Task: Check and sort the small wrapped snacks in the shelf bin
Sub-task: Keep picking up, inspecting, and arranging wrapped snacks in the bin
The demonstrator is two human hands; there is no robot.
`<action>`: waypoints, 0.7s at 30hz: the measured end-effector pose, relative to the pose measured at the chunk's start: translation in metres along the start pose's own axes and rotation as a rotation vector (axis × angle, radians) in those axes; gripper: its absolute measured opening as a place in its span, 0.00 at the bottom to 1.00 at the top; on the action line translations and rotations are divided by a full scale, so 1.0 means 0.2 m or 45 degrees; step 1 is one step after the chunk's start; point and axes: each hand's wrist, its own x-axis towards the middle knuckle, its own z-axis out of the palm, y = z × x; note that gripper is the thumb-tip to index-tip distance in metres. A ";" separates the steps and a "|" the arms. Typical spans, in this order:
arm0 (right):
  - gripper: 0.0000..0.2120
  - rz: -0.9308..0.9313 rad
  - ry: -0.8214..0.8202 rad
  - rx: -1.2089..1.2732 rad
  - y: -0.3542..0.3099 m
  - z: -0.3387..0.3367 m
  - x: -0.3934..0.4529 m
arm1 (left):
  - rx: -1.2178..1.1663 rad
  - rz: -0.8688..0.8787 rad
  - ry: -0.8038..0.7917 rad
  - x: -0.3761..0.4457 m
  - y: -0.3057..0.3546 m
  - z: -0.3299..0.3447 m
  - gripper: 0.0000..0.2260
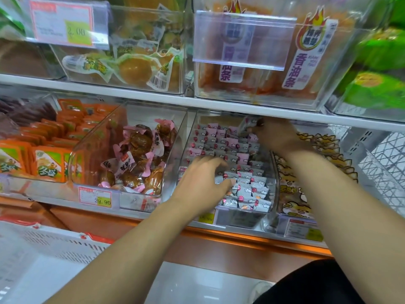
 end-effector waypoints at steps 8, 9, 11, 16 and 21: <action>0.18 -0.026 -0.042 0.018 0.03 -0.01 -0.01 | 0.039 -0.011 -0.031 0.04 0.03 0.03 0.21; 0.18 -0.061 -0.026 -0.004 0.03 0.00 -0.01 | 0.045 -0.011 -0.035 0.04 0.03 0.03 0.21; 0.16 -0.178 0.008 -0.121 0.02 0.01 -0.01 | 0.042 -0.017 -0.032 0.04 0.03 0.04 0.21; 0.16 -0.296 0.043 -0.438 0.01 0.05 0.00 | 0.086 -0.005 -0.018 0.04 0.04 0.05 0.22; 0.11 -0.360 0.199 -0.541 -0.02 0.08 0.01 | 0.106 0.026 -0.005 0.04 0.03 0.05 0.22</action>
